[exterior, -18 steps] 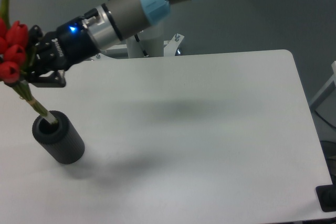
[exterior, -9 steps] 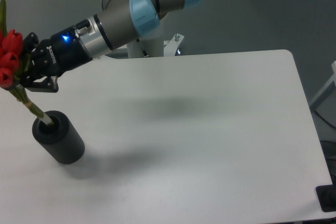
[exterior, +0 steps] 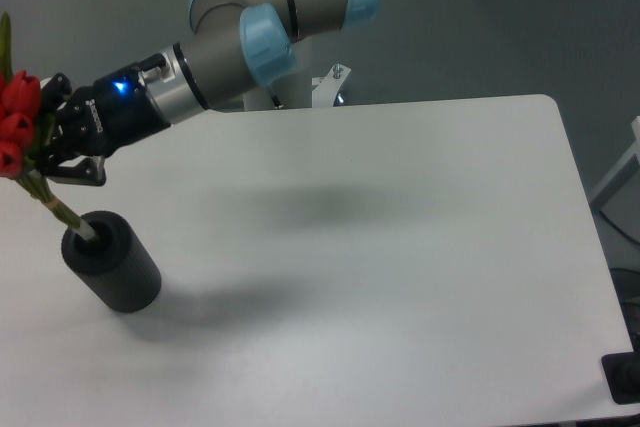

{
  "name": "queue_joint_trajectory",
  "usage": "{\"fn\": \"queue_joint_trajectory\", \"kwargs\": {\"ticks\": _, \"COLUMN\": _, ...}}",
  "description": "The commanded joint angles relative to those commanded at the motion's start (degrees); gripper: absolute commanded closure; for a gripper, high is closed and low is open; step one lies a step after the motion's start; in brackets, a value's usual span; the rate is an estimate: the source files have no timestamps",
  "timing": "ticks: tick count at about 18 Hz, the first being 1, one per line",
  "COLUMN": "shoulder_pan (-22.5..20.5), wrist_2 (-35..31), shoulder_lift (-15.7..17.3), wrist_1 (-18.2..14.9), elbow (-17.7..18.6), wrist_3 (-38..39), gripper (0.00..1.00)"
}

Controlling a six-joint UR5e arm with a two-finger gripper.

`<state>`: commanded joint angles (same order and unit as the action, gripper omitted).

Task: Insert the flowers into the vase
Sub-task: 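Lower the tulip stems down into the black vase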

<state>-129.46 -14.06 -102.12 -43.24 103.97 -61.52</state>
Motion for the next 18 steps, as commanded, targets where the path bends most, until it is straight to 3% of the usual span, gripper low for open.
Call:
{"fn": "queue_joint_trajectory", "kwargs": {"ticks": 5, "shoulder_pan": -0.4, "wrist_2": -0.3, "shoulder_lift": -3.3, "wrist_1": 0.1, "elbow": 1.2, "wrist_3": -2.0, "gripper": 0.7}}
{"fn": "queue_joint_trajectory", "kwargs": {"ticks": 11, "shoulder_pan": -1.8, "wrist_2": -0.4, "shoulder_lift": -4.2, "wrist_1": 0.0, "elbow": 5.0, "wrist_3": -6.8, "gripper": 0.68}}
{"fn": "queue_joint_trajectory", "kwargs": {"ticks": 18, "shoulder_pan": -2.2, "wrist_2": -0.4, "shoulder_lift": -7.6, "wrist_1": 0.0, "elbow": 5.5, "wrist_3": -10.5, "gripper": 0.61}}
